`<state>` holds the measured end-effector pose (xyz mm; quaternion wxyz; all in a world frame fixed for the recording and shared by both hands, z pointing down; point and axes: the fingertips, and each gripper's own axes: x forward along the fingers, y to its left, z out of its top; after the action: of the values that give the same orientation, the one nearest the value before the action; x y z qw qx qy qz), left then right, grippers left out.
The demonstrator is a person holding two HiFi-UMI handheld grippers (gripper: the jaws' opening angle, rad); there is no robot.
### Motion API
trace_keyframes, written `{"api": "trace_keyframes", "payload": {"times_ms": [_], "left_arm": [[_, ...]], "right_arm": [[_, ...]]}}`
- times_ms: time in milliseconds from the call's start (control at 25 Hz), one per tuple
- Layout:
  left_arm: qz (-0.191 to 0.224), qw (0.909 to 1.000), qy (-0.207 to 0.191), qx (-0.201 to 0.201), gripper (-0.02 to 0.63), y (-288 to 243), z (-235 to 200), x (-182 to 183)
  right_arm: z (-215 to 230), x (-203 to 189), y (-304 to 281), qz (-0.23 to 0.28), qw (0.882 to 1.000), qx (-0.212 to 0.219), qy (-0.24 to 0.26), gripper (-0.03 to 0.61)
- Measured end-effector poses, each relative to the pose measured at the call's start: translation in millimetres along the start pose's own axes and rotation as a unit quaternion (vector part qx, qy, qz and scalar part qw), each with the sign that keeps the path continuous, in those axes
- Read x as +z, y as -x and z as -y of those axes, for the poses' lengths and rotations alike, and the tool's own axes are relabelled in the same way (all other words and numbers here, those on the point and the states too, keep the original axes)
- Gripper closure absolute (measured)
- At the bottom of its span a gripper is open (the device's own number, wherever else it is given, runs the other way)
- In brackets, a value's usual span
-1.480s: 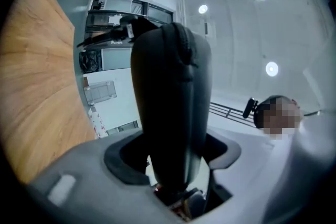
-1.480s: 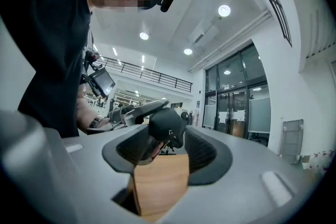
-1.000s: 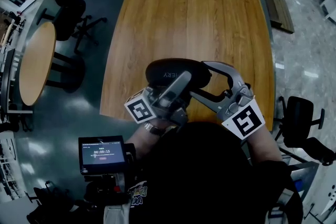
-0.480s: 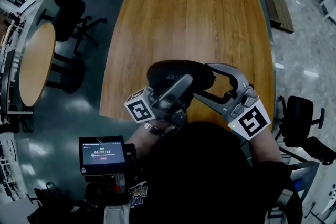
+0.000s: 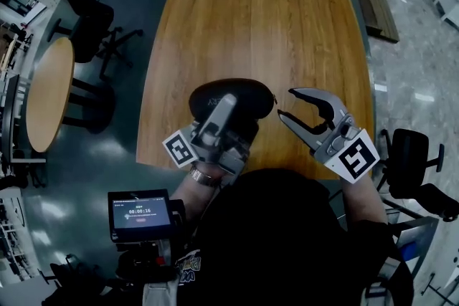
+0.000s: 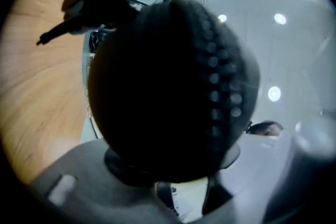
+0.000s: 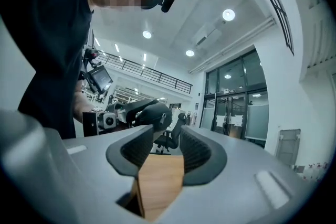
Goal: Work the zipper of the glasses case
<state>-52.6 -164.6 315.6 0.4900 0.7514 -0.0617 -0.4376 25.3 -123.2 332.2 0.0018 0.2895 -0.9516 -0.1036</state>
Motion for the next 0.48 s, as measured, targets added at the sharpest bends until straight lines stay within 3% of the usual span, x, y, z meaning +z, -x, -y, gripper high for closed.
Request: {"api": "trace_keyframes", "payload": {"times_ms": [120,280,320,400,480], "left_arm": [[-0.008,0.9998,0.017,-0.007,0.356,-2.0,1.5,-2.9],[-0.027,0.9992,0.028,0.002,0.356,-0.7,-4.0,-9.3],[-0.032,0.9989,0.033,0.004,0.356,0.6,-5.5,-10.6],[-0.046,0.9979,0.044,0.008,0.356,1.9,-7.8,-15.3],[-0.053,0.9975,0.047,0.009,0.354,1.9,-8.3,-17.5]], "right_arm": [[-5.9,-0.1,-4.1,-0.027,0.998,0.012,0.061,0.443],[-12.7,-1.7,-9.5,-0.064,0.985,0.028,0.160,0.468],[-12.8,-1.4,-9.7,-0.067,0.982,0.030,0.171,0.475],[-11.3,0.2,-8.9,-0.069,0.980,0.030,0.184,0.575],[-10.7,0.9,-8.0,-0.071,0.977,0.027,0.197,0.566]]}}
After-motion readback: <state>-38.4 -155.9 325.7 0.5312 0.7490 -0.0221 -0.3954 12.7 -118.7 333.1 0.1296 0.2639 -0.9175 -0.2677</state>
